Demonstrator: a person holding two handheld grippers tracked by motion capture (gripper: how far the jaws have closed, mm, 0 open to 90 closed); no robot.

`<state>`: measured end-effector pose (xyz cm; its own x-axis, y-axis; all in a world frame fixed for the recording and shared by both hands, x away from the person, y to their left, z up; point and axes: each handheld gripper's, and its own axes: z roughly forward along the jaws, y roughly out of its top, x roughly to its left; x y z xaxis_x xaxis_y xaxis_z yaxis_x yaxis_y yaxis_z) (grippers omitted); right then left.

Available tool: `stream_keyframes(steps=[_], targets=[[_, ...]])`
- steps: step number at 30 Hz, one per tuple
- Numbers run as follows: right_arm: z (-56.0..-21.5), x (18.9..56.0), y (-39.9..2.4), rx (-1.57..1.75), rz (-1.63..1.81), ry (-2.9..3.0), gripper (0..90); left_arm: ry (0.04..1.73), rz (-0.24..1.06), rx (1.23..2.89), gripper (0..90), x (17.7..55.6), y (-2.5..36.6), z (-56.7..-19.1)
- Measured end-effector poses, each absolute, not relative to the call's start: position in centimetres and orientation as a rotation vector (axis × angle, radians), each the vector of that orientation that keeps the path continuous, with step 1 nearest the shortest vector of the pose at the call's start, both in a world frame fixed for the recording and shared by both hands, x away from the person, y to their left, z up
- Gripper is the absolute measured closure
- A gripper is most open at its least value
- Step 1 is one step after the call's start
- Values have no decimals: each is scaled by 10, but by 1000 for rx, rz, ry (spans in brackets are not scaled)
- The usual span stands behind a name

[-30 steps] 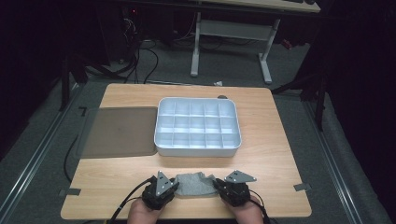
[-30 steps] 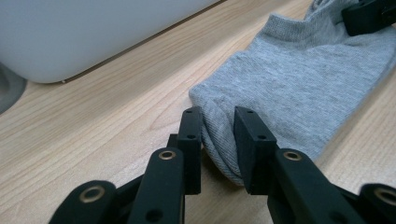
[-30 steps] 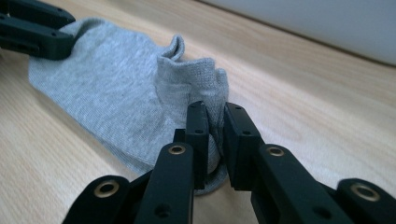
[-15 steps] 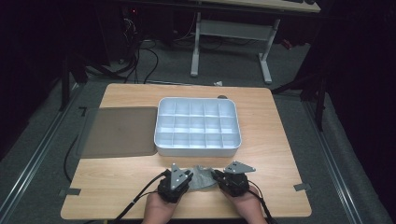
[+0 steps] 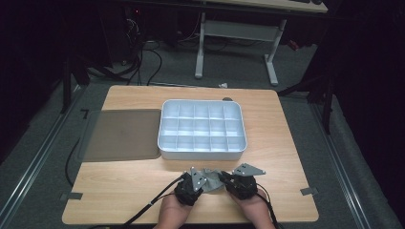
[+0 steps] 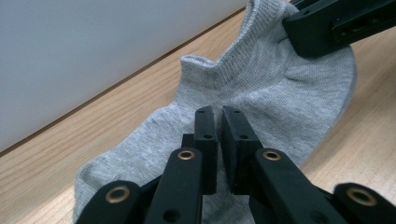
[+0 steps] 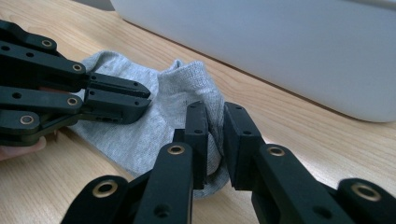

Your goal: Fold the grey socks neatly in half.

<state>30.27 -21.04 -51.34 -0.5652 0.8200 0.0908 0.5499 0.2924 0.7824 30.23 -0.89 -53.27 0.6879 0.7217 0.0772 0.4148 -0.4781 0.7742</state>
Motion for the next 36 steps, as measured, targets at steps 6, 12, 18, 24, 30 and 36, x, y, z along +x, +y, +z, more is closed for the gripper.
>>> stream_keyframes(steps=[6,12,18,24,30,36], targets=[[-509,302,-211,1247,1198,2221,811,870,540,2136,847,301,-11,-533],[-502,297,-209,1242,1254,2204,823,866,567,2143,847,300,-12,-533],[-499,294,-206,1226,1283,2189,836,865,575,2146,847,299,-13,-533],[-499,295,-207,1229,1283,2175,837,937,428,1991,670,302,17,-523],[-498,294,-206,1227,1249,2171,836,1032,278,1850,585,301,79,-519],[-494,295,-194,1214,1199,2159,834,1026,177,1909,584,302,81,-535]])
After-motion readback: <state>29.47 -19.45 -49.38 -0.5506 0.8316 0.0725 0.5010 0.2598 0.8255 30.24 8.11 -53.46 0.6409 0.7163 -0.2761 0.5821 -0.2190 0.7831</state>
